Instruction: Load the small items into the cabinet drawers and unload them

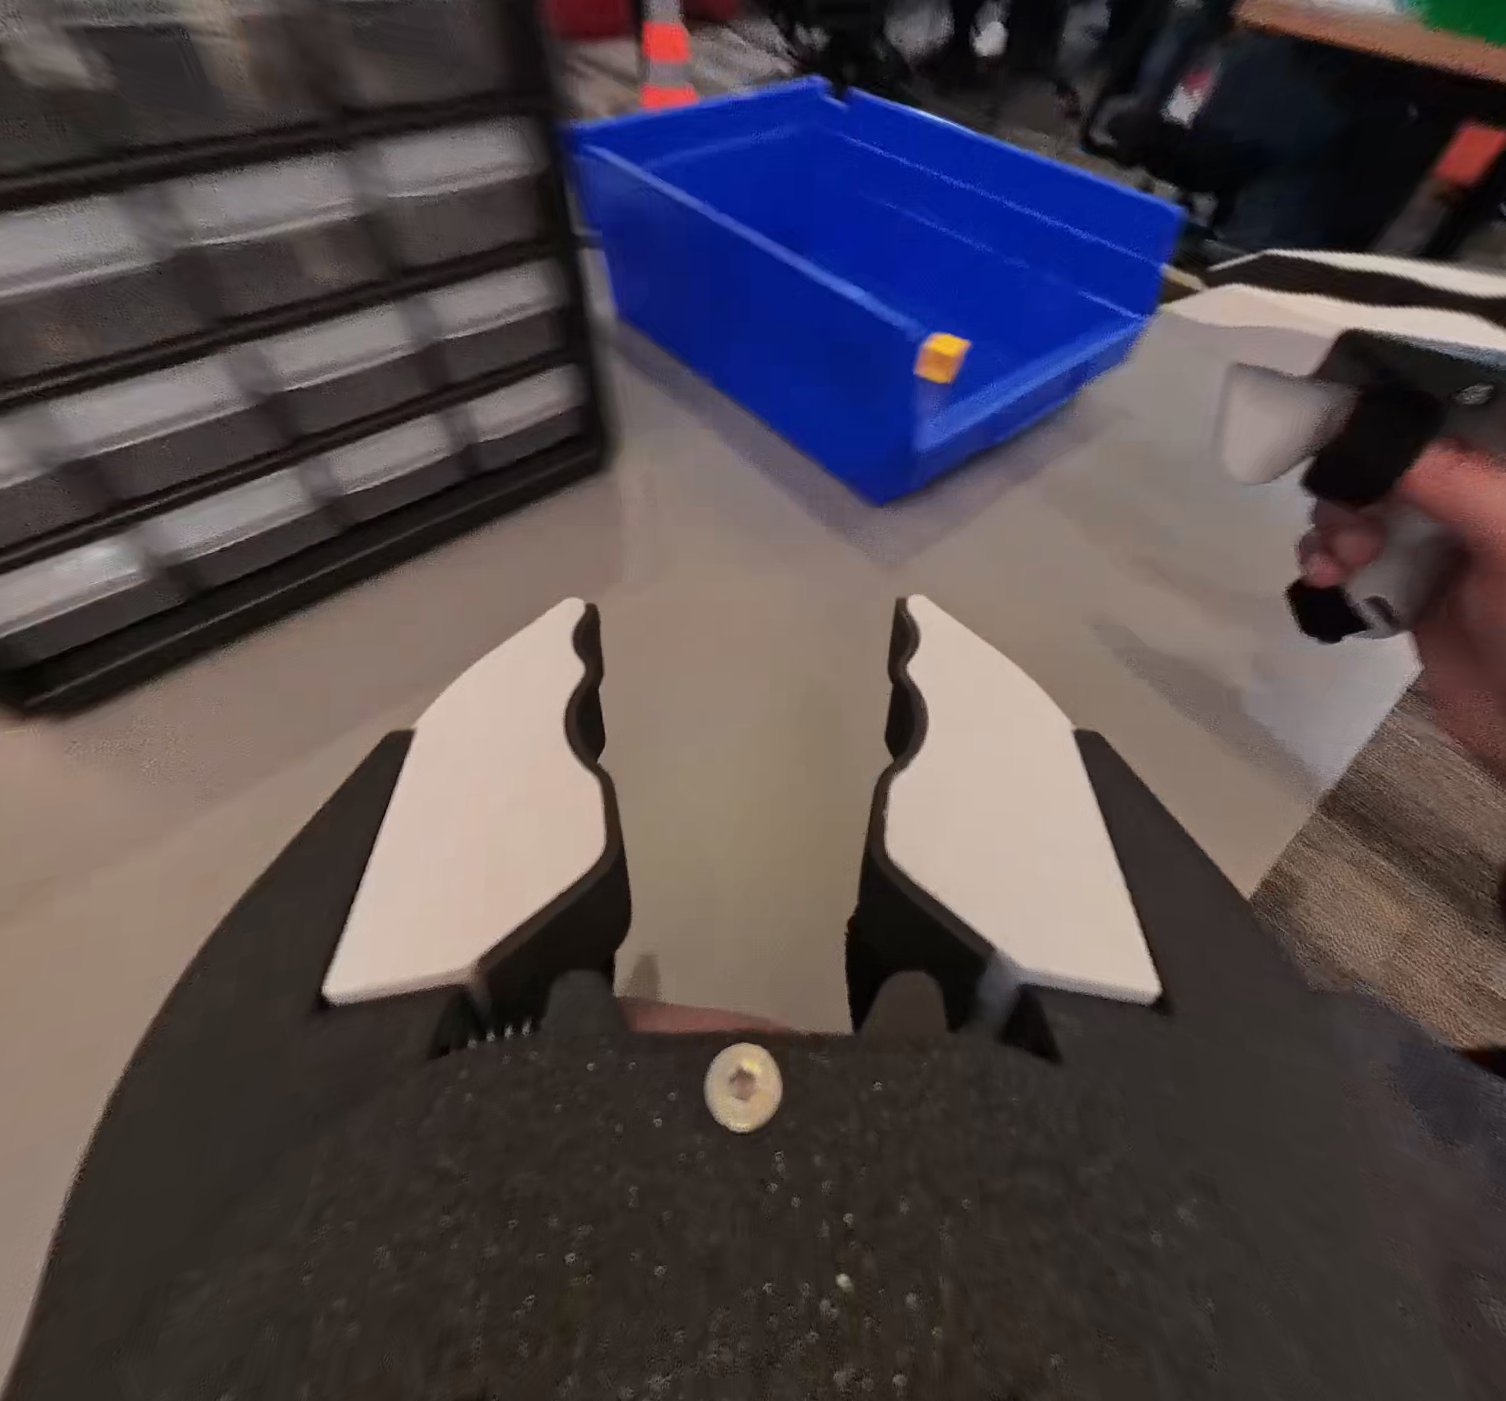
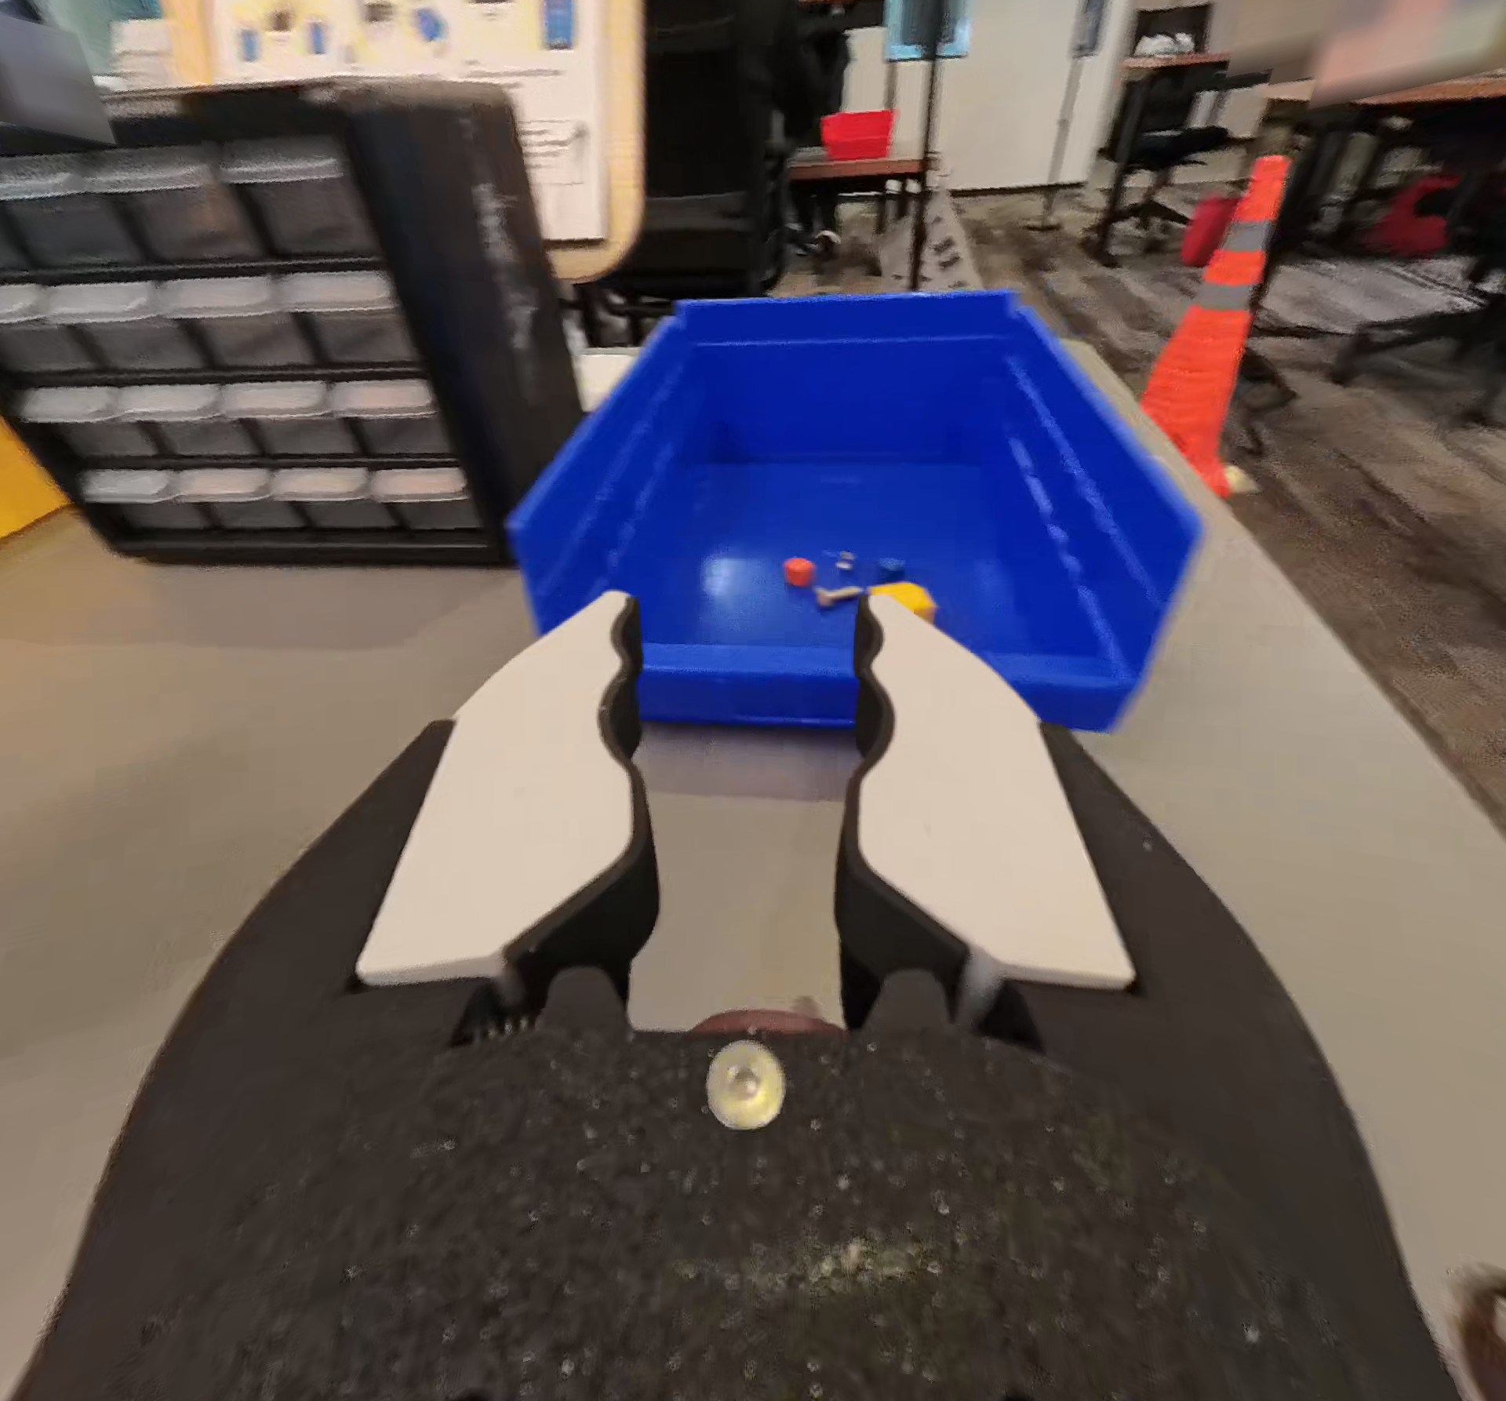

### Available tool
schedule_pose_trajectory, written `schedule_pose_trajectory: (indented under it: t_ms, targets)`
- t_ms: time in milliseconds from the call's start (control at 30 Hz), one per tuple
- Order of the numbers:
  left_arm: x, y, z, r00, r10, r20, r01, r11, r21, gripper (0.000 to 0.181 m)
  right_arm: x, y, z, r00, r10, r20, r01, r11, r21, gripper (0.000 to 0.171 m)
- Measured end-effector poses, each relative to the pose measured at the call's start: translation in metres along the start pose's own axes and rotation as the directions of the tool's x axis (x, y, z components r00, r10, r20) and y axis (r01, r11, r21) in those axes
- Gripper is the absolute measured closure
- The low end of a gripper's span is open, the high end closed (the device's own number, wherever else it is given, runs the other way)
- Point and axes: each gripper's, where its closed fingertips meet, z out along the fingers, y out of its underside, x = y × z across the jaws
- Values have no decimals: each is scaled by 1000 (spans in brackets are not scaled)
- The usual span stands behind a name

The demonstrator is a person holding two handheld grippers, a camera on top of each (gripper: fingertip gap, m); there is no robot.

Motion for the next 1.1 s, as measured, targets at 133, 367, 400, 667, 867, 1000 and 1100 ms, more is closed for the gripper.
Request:
schedule_pose_trajectory:
  t_ms: [133, 367, 400, 667, 867, 1000, 1100]
  targets:
    - [59, -19, 100, 1000, 17, -13, -18, 993, -118, 108, 52, 11, -7, 987, 106, -122, -110, 994, -24, 112]
    - [64, -21, 191, 986, -128, 104, 149, 963, -224, 121, 94, 27, -14, 955, 206, -212, -224, 972, -66, 110]
    - [61, -23, 195, 982, -145, 123, 169, 962, -214, 125, 96, 29, -14, 953, 215, -213, -235, 970, -70, 110]
    - [26, -15, 174, 975, 16, 222, 37, 973, -230, 174, 95, 2, -25, 964, 220, -150, -226, 974, -17, 111]
    - [3, -5, 100, 998, -69, -8, 66, 979, -193, 179, 71, -54, -60, 993, 105, -50, -103, 994, 35, 113]
    - [-14, 0, 36, 995, 4, -104, -21, 986, -164, 178, 43, -57, -61, 998, 68, 14, -67, 997, -26, 113]
    - [-33, 13, -8, 983, 29, -181, -59, 985, -164, 178, 17, -51, -54, 994, 77, 75, -73, 995, -63, 113]
